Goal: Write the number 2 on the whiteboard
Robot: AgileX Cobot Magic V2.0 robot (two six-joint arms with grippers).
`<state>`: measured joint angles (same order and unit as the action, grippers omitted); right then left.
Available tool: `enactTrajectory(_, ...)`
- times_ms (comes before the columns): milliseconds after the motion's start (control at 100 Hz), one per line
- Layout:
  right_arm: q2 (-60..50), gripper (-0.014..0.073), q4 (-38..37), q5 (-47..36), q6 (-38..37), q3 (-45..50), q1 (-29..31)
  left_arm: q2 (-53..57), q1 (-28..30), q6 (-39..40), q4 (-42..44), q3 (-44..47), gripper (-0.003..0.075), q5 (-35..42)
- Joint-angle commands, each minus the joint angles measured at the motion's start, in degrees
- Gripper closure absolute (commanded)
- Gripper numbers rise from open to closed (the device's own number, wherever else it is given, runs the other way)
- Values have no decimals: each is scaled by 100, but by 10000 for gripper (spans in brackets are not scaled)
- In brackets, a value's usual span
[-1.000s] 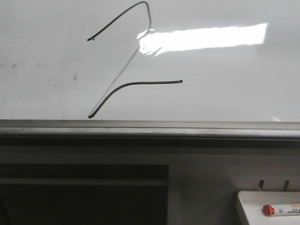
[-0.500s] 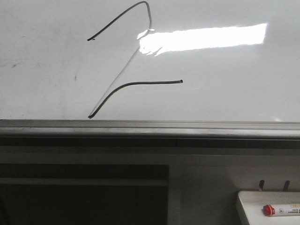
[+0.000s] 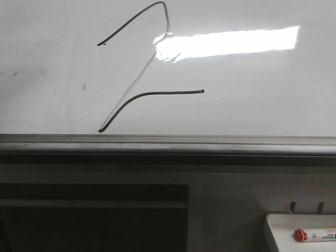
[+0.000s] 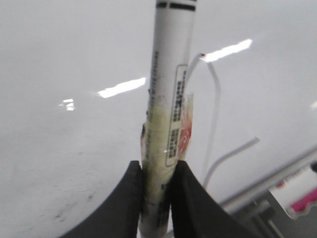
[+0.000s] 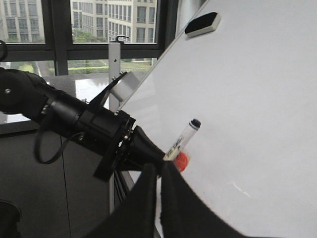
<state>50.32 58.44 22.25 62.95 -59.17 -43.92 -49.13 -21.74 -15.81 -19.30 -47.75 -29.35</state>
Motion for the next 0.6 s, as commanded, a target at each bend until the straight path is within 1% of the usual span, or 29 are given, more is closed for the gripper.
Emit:
enactTrajectory(0, -351, 661, 161, -282, 0, 221, 170, -324, 212, 400, -144, 41, 741, 1026)
enactTrajectory(170, -656, 661, 395, -569, -117, 905, 207, -1231, 217, 395, -570, 44, 741, 1665)
enactTrajectory(250, -707, 661, 567, -646, -117, 1122, 207, -1535, 217, 395, -617, 44, 741, 1961)
enactTrajectory(360, -707, 661, 675, -575, -117, 1219, 207, -1841, 217, 395, -617, 44, 741, 2247)
enactTrajectory(590, -707, 661, 713, -517, -117, 1219, 207, -2110, 217, 395, -521, 44, 741, 2490)
